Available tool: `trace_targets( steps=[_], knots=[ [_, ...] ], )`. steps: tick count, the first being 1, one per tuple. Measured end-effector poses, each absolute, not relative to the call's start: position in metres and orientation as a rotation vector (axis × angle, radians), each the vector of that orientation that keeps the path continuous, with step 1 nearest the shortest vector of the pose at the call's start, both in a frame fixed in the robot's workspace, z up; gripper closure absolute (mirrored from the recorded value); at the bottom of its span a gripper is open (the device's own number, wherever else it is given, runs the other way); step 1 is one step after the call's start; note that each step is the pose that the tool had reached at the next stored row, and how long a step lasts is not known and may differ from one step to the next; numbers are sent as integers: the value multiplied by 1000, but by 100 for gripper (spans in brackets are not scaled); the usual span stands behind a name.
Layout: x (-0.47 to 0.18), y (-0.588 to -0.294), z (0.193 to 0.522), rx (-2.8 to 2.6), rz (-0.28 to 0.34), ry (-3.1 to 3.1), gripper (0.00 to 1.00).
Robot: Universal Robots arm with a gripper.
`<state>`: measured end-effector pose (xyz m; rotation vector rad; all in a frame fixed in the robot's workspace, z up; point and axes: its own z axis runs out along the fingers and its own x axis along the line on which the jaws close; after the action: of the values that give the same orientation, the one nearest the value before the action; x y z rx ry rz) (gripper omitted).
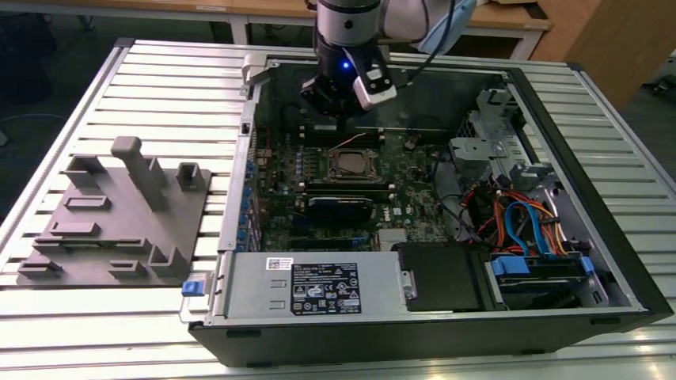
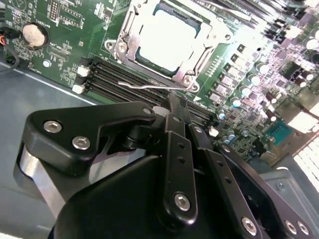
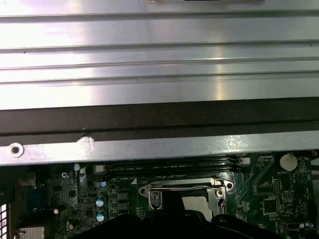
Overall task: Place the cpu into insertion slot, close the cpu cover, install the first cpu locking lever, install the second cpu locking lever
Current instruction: 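Install the first cpu locking lever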
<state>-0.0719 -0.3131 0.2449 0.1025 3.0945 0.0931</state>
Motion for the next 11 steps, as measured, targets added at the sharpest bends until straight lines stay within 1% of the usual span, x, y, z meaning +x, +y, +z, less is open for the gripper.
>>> trace_targets(
  steps=[11],
  knots=[
    [-66, -313, 237, 117, 94, 3094, 90]
  ],
)
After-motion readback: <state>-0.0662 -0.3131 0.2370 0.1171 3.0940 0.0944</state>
